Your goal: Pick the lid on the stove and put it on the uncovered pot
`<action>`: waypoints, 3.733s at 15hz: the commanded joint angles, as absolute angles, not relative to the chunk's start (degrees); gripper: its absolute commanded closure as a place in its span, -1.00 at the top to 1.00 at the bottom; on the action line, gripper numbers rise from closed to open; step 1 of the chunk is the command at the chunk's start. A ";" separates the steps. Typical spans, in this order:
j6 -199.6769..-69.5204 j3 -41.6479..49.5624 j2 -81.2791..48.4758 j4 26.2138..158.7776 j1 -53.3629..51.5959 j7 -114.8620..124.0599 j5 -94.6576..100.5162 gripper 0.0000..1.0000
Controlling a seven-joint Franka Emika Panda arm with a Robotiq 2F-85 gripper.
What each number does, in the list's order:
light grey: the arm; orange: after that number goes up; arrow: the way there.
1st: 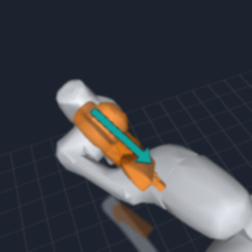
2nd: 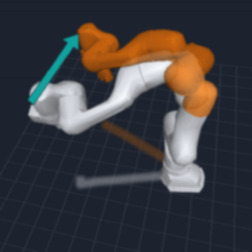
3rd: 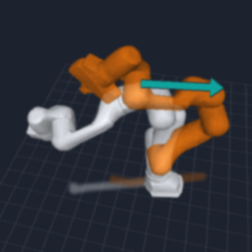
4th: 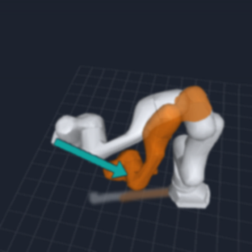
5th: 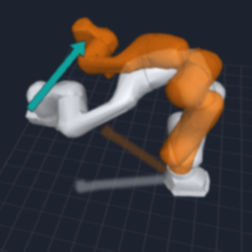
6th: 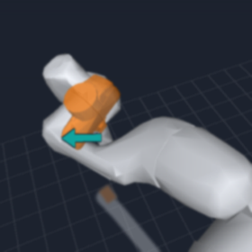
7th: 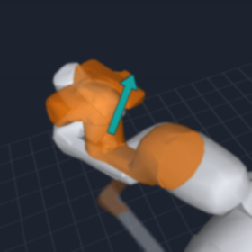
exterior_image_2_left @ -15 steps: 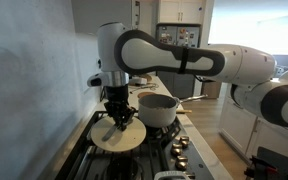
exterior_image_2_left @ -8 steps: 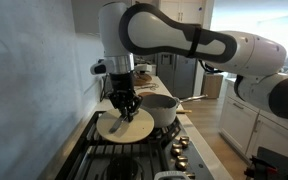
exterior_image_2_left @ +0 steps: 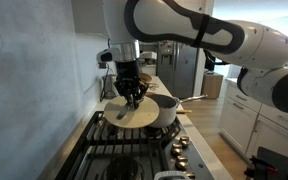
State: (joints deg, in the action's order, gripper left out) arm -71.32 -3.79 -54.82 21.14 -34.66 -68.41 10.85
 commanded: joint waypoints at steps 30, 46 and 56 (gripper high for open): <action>-67.72 -5.63 -50.34 22.72 -20.22 -58.70 3.40 -0.88; -63.73 -6.43 -50.26 22.39 -17.83 -47.61 0.73 -0.88; -65.04 -5.94 -51.94 22.62 -18.13 -49.18 2.06 -0.51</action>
State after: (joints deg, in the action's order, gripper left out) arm -64.50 -5.67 -52.82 21.15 -18.31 -49.20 1.91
